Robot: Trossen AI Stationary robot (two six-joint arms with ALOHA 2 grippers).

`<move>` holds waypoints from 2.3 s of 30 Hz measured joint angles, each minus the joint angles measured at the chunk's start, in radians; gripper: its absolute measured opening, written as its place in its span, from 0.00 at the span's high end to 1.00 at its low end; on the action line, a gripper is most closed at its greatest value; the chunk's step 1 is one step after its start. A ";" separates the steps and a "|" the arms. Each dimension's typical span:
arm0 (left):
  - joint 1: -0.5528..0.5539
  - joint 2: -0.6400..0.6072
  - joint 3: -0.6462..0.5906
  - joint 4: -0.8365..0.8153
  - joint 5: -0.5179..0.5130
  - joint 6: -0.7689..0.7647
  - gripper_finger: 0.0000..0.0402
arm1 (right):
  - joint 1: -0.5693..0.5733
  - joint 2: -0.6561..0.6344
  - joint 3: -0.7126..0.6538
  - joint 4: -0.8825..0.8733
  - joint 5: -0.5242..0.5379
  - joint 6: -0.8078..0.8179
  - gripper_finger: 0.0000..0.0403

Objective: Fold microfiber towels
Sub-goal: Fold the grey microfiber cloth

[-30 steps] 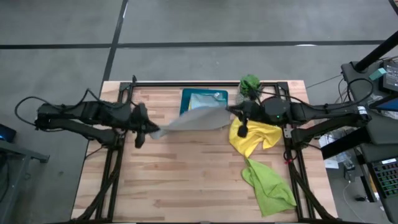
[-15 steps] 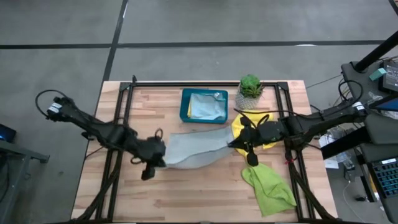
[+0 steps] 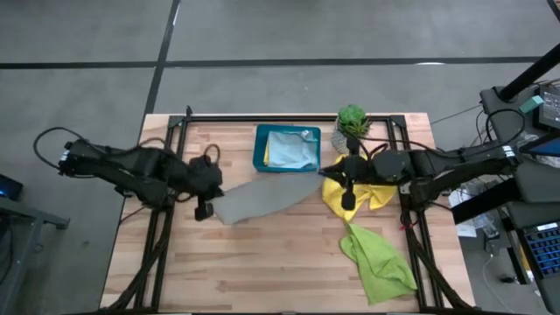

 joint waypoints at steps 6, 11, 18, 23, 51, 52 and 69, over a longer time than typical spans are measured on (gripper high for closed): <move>-0.067 -0.023 -0.051 0.143 0.090 -0.070 1.00 | 0.026 0.001 -0.030 -0.057 -0.311 0.120 0.98; -0.196 0.029 -0.119 0.350 0.147 -0.140 1.00 | 0.109 0.011 -0.086 -0.048 -0.437 0.198 0.98; -0.364 0.196 -0.156 0.617 0.148 -0.247 1.00 | 0.252 0.102 -0.133 -0.010 -0.479 0.315 0.98; -0.421 0.328 -0.156 0.742 0.211 -0.337 1.00 | 0.326 0.221 -0.139 0.120 -0.605 0.401 0.98; -0.160 0.160 -0.080 0.142 0.144 -0.035 1.00 | 0.170 0.081 -0.119 -0.113 0.121 0.322 0.98; -0.127 0.120 -0.064 0.108 0.105 -0.009 1.00 | 0.159 0.050 -0.119 -0.106 0.198 0.293 0.98; -0.009 -0.114 0.154 0.106 0.143 0.254 1.00 | 0.143 -0.114 -0.092 0.062 -0.091 0.127 0.98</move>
